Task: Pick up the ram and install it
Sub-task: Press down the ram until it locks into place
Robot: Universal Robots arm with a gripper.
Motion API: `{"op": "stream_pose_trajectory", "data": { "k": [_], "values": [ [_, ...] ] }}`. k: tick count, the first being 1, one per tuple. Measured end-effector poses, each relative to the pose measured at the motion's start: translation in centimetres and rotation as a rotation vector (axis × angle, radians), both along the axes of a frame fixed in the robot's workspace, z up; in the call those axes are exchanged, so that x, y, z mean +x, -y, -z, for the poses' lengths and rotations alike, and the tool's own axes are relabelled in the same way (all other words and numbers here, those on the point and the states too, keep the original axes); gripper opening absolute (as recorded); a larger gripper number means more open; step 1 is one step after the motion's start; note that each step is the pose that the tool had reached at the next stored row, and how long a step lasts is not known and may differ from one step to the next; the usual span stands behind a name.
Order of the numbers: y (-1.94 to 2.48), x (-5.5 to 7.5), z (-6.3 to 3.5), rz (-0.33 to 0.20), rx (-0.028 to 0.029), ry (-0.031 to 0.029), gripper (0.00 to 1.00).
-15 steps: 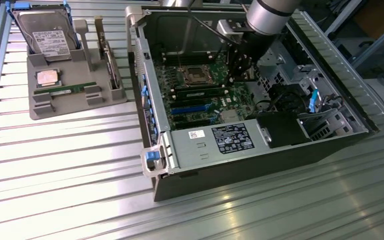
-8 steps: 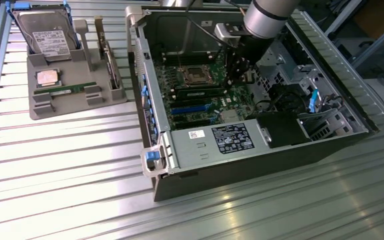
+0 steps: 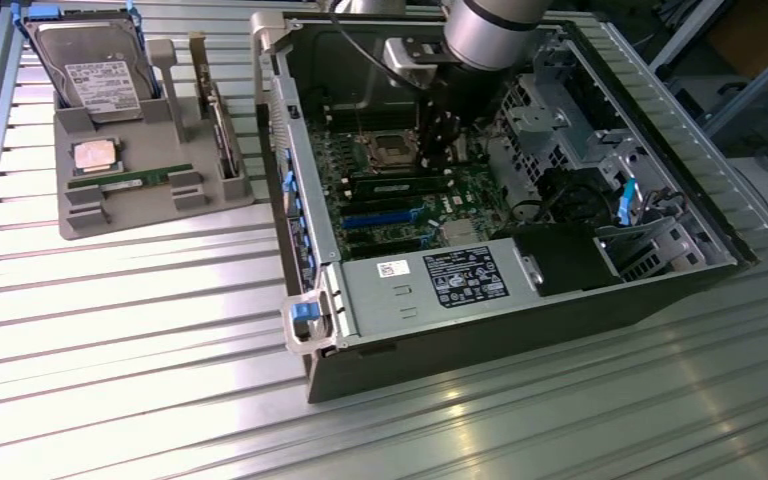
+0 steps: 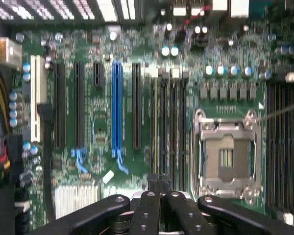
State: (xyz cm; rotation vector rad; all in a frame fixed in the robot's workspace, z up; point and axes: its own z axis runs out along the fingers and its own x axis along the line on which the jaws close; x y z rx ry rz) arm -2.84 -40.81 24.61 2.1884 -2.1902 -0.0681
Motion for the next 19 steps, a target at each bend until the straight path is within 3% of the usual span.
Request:
{"op": "stream_pose_trajectory", "data": {
  "k": [5, 8, 11, 16, 17, 19],
  "values": [
    [0.00, -3.0, 0.21, 0.000, -0.0001, -0.0001, 0.11],
    [0.00, -5.8, 0.53, 0.000, -0.0001, -0.0001, 0.11],
    [0.00, -7.2, 0.77, 0.000, 0.0006, 0.0001, 0.11],
    [0.01, -7.3, 1.95, 0.000, 0.0017, -0.0004, 0.11],
    [-0.01, -7.3, 1.62, 0.000, 0.0044, 0.0013, 0.11],
    [0.00, -6.9, 0.49, 0.000, 0.0039, 0.0014, 0.11]
  ]
}}
